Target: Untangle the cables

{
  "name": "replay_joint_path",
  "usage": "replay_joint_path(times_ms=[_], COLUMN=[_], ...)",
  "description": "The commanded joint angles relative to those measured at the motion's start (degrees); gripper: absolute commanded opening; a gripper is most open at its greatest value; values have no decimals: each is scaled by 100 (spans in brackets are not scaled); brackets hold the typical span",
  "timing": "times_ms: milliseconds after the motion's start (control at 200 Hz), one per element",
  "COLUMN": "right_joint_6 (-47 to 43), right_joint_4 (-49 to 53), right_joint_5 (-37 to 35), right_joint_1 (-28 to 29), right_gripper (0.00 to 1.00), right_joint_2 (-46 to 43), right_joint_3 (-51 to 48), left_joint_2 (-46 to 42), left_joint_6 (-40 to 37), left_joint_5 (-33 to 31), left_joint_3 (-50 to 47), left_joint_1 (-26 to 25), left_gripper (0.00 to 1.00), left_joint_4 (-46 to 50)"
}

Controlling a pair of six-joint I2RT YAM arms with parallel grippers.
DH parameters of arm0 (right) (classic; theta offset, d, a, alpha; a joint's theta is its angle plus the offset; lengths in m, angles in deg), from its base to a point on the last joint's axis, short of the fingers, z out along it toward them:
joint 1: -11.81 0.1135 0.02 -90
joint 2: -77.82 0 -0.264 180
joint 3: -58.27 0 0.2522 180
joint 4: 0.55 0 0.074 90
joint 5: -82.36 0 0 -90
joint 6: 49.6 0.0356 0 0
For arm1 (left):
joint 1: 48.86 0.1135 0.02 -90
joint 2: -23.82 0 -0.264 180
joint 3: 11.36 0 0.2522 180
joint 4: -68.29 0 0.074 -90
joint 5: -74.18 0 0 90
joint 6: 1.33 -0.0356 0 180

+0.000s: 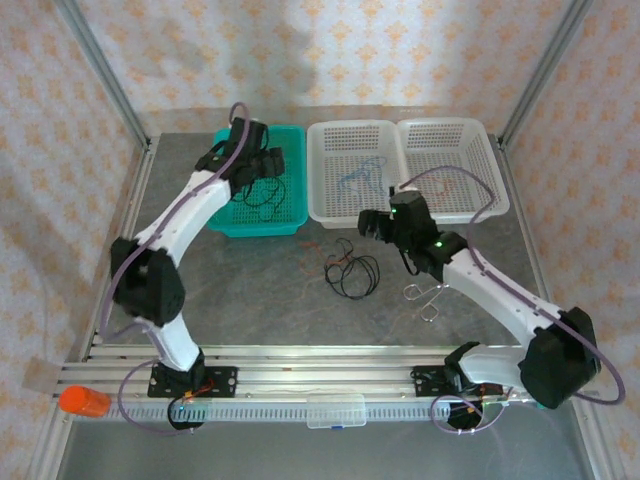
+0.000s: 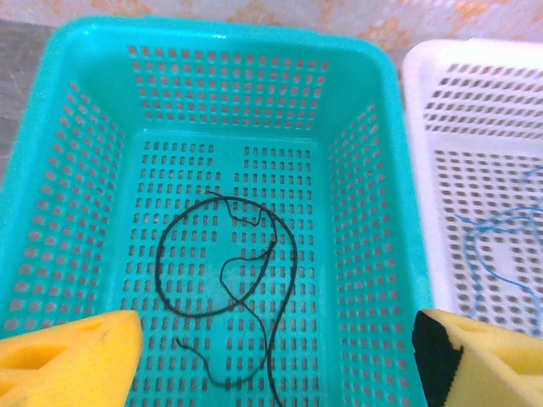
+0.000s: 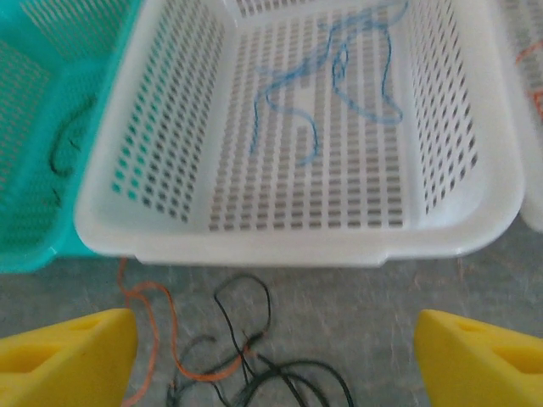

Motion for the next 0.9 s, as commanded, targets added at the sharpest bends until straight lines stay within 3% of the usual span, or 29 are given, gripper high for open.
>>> replay_joint_path(times_ms=[0,200,290,566,706,896], right_joint_6=[416,799,1419,3222,3720,3649], right_joint_4=[791,1376,1446,302,-116,-409], right_joint_5=[-405,-156,-571,-505,-401,-337], right_joint_1=[201,424,654,1419,1523,1532], right_gripper=[80,72,64,57,57,57], right_joint_2=[266,683,746,804,1027,1272], right_joint_3=[220,488,513,-382,-764,-783], left_joint_2=[-624,-1488,-1810,-2830,-2731,-2599], left_joint_6=[-237,-138,189,1472,1444,1256], left_joint_5=[284,620,745,751,854,954], left_joint_3=[-574,-1537,-2163,-4357,-4389,-4198], left_joint_1=[-79,-657,-958,-1673,-1672,-1673], left_gripper=[86,86,83,83,83,83], left_joint_4=[-429,-830,-1308,-3424,-3474,-3396])
